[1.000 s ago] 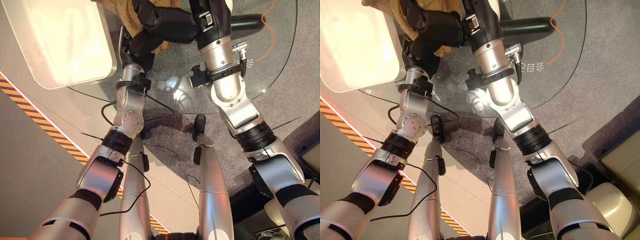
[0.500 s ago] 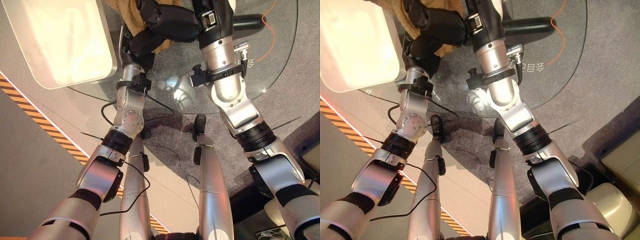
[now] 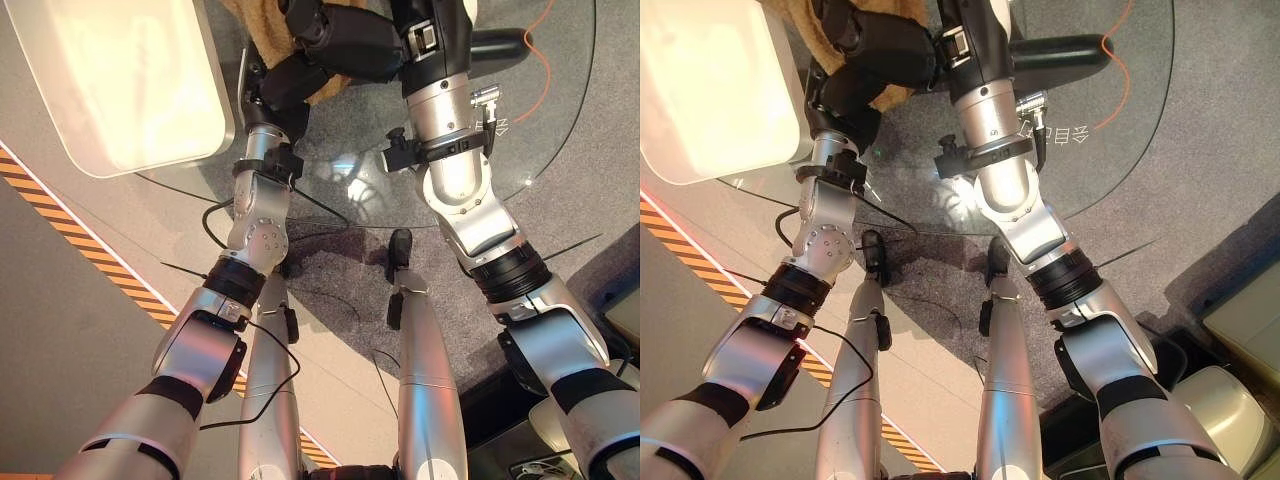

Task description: Wipe the table with a cloth and put it in the basket.

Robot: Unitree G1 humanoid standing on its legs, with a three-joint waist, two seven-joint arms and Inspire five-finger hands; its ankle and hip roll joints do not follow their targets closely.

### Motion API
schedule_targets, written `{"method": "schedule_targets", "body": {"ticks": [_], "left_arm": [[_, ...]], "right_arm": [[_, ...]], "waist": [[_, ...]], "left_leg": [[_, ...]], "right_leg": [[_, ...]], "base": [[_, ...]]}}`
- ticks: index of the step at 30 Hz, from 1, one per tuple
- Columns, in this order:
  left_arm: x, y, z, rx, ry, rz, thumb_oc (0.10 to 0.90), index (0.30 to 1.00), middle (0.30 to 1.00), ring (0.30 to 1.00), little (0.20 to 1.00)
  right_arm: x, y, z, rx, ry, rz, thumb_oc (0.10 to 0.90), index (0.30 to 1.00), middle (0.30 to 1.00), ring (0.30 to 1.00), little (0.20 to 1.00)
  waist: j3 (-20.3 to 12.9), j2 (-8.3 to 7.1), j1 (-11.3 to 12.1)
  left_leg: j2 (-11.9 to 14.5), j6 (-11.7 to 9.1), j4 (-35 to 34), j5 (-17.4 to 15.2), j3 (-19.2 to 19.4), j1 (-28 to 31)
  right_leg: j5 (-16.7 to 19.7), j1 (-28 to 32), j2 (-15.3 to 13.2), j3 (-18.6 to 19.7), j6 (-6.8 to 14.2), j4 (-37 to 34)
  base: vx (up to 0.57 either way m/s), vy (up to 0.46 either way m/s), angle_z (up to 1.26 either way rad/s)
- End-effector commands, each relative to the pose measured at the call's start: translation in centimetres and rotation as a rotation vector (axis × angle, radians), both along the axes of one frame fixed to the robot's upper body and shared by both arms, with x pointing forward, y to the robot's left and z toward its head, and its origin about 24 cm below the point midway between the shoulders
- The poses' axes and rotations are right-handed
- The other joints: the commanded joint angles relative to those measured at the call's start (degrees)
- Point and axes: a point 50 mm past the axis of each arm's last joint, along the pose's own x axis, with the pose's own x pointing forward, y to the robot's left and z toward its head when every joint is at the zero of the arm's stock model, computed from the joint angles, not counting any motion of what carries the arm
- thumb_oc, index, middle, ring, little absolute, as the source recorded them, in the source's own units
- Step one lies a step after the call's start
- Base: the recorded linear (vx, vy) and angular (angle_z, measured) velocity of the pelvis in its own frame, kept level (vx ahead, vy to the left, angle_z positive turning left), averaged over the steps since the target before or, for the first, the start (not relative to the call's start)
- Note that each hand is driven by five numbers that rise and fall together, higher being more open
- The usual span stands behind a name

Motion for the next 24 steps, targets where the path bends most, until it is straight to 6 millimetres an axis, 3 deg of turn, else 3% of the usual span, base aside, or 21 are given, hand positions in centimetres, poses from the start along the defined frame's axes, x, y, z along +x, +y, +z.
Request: {"method": "schedule_targets", "body": {"ticks": [1,24], "left_arm": [[-2.08,-1.13,6.71,-0.019,-0.307,-0.041,0.100,0.300,0.300,0.300,0.200],[-1.75,-0.50,6.65,-0.027,-0.296,-0.024,0.100,0.300,0.300,0.300,0.200]], "right_arm": [[-6.05,1.74,6.19,0.132,-0.376,0.248,0.800,0.900,0.900,0.900,0.900],[-5.58,0.99,6.26,0.188,-0.377,0.214,0.800,0.900,0.900,0.900,0.900]], "waist": [[-1.4,-1.44,0.7],[-1.4,-1.53,0.6]], "left_leg": [[-6.3,4.2,4.1,-7.9,2.5,2.6],[-6.2,4.1,3.6,-7.8,2.7,3.3]], "right_leg": [[2.9,5.3,7.6,-2.3,-3.1,-9.8],[3.1,6.0,7.4,-2.5,-3.1,-10.4]], "base": [[0.00,0.000,0.00],[0.00,0.000,0.00]]}}
